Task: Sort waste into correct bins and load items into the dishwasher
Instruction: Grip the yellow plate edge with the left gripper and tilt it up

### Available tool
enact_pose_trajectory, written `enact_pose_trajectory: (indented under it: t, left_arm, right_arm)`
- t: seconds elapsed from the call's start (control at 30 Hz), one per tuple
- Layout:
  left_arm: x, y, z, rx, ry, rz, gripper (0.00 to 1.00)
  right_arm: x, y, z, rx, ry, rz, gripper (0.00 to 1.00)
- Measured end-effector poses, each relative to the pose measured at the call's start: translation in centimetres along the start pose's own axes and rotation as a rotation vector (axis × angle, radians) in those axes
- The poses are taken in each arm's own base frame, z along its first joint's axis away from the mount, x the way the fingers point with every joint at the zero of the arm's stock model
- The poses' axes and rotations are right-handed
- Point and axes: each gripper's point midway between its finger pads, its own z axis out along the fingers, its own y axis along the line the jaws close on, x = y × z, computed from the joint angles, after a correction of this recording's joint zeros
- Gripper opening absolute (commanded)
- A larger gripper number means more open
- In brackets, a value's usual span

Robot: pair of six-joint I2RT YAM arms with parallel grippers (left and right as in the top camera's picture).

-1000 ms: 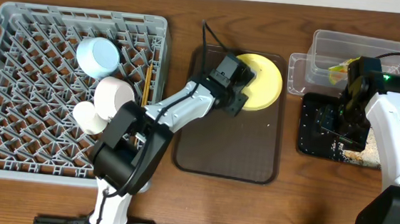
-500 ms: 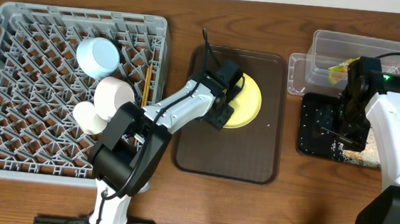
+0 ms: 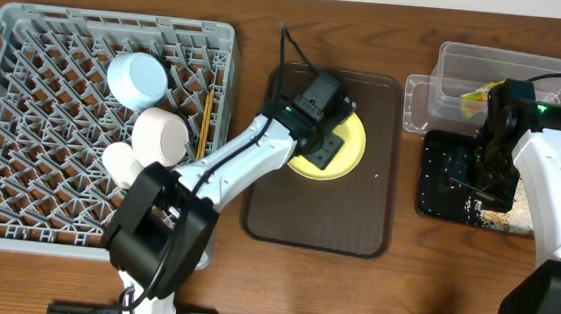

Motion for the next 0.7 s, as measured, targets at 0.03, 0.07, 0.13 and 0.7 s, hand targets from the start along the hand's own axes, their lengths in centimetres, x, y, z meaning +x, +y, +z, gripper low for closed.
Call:
enact_pose_trajectory:
  t: [0.03,0.07,0.13,0.7]
  left_arm:
    - [-0.1,-0.8,0.1,0.011,-0.003,0.014,0.61]
    - [-0.1,-1.5,0.2,0.020,-0.005,0.029,0.61]
    - [-0.3,-3.1,0.4,0.037,-0.015,0.058,0.61]
    - [1.5,-5.8,5.5,-0.019,0.033,0.149,0.56]
  right_arm:
    - [0.0,0.0,0.0,0.000,0.000,0.000,0.77]
    - [0.0,0.0,0.0,0.000,0.000,0.000,0.77]
    - [0.0,0.0,0.0,0.000,0.000,0.000,0.77]
    - [0.0,0.0,0.0,0.001,0.001,0.000,0.77]
